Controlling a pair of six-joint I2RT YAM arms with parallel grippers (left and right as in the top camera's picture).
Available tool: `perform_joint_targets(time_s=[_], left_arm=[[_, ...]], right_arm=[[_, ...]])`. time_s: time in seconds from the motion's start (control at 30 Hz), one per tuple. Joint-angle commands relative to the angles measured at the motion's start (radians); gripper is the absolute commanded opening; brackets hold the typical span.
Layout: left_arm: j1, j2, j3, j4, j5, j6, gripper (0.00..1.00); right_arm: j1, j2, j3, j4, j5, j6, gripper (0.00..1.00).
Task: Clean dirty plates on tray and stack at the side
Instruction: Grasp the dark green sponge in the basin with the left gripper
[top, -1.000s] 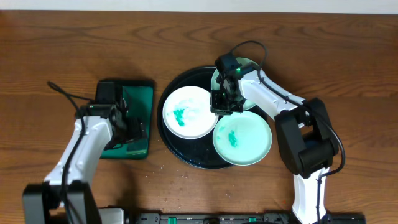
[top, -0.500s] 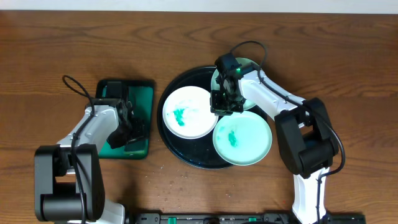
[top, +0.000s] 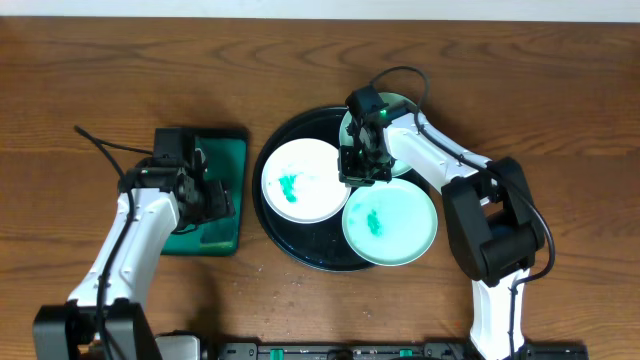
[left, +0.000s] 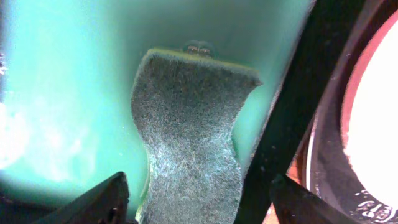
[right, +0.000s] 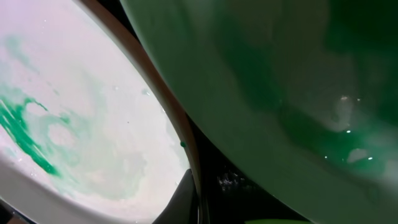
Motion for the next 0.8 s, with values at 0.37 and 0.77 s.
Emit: perform_joint_targets(time_s=[0.37,0.77], left_arm=[[0.004,0.175,0.019,0.109,0.039,0.024,0.46],[0.004,0.063,0.030,0.112,0.037,0.020,0.07]], right_arm=[[-0.031,0.020,-0.034,-0.038,0.019,-0.031,0.01],[-0.031,0.020,-0.034,-0.047,0.019,-0.040,0.01]])
